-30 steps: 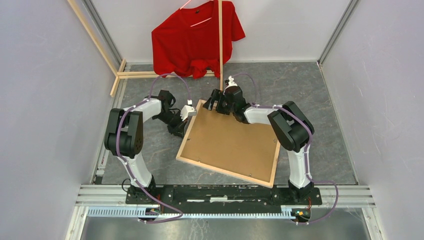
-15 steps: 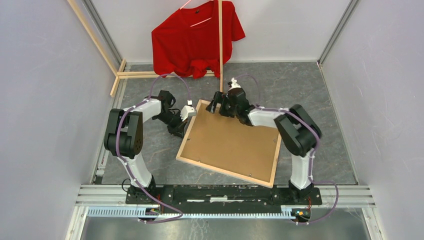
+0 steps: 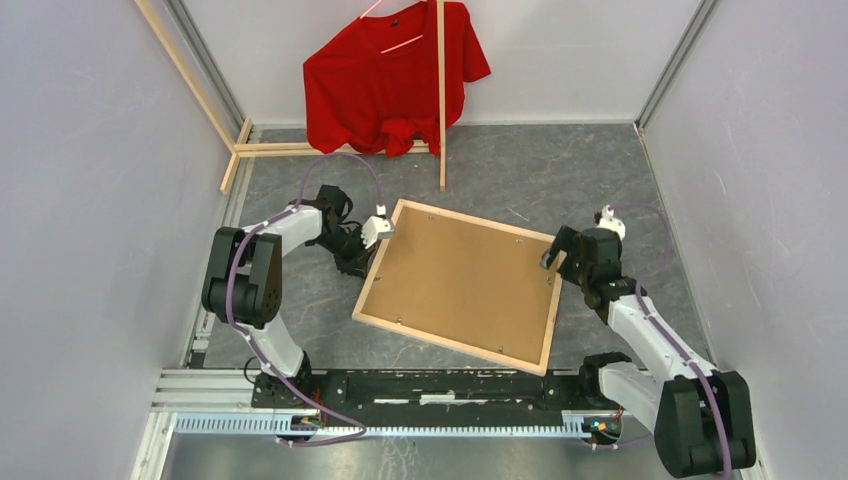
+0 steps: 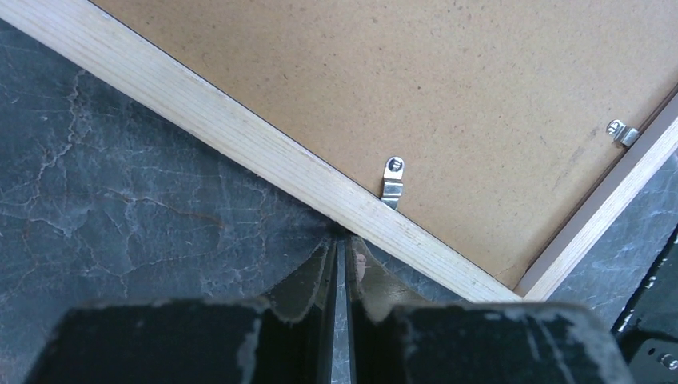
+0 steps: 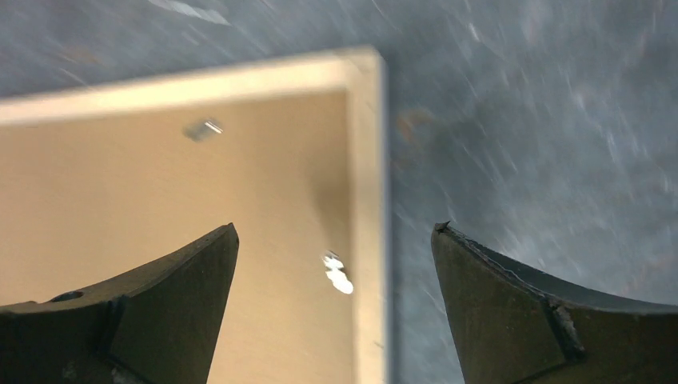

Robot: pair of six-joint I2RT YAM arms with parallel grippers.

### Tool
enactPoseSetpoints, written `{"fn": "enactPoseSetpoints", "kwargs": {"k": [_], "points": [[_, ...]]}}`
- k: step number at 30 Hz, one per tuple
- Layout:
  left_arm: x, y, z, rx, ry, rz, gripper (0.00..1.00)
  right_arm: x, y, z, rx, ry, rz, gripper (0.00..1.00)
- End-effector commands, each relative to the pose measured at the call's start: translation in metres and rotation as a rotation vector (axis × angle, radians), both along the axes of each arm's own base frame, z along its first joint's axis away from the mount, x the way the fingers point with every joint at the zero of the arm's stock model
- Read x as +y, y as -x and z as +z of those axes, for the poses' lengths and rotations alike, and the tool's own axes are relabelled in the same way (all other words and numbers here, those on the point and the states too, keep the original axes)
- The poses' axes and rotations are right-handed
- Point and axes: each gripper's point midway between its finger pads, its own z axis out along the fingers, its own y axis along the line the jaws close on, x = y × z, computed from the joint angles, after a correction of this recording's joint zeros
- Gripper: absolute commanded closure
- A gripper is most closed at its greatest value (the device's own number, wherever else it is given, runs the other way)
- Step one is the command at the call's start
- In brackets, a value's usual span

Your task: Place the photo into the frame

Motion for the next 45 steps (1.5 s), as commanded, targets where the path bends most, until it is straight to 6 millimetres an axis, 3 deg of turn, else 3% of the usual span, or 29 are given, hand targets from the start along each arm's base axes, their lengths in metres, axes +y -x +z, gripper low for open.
{"fn": "enactPoseSetpoints", "kwargs": {"k": [1, 3, 6, 13, 17, 23, 27, 31, 34, 37, 40, 45], "points": [[-0.001, 0.034, -0.015, 0.05, -0.056, -0.064, 0.85, -0.008, 0.034, -0.046, 0.144, 0.002, 0.029, 0.02], [-0.002, 0.043, -0.018, 0.06, -0.069, -0.085, 0.85, 0.0, 0.033, -0.054, 0.145, -0.048, 0.055, 0.02], [-0.007, 0.056, -0.021, 0.071, -0.086, -0.125, 0.85, 0.019, 0.02, -0.05, 0.113, -0.126, 0.116, 0.02], [-0.025, 0.09, -0.025, 0.096, -0.111, -0.247, 0.85, 0.044, -0.042, -0.022, 0.071, -0.2, 0.193, 0.02], [-0.034, 0.112, -0.024, 0.126, -0.128, -0.336, 0.85, 0.049, -0.066, -0.023, 0.108, -0.204, 0.212, 0.02], [-0.048, 0.148, -0.01, 0.204, -0.083, -0.469, 0.84, 0.067, -0.087, -0.04, 0.164, -0.244, 0.271, 0.02], [-0.052, 0.167, 0.001, 0.26, -0.061, -0.53, 0.78, 0.08, -0.111, -0.042, 0.184, -0.225, 0.316, 0.02], [-0.044, 0.165, 0.016, 0.247, -0.089, -0.55, 0.64, 0.078, -0.137, -0.034, 0.174, -0.191, 0.314, 0.02], [-0.03, 0.149, 0.036, 0.194, -0.101, -0.552, 0.53, 0.065, -0.159, -0.022, 0.165, -0.114, 0.271, 0.02], [-0.006, 0.114, 0.06, 0.147, -0.105, -0.497, 0.5, 0.047, -0.166, -0.004, 0.141, -0.052, 0.2, 0.02], [0.019, 0.048, 0.073, 0.061, -0.103, -0.33, 0.51, 0.033, -0.16, 0.015, 0.103, -0.006, 0.151, 0.02], [0.042, -0.081, 0.056, -0.082, -0.135, 0.138, 0.61, 0.032, -0.131, 0.03, 0.06, -0.043, 0.129, 0.02]]}}
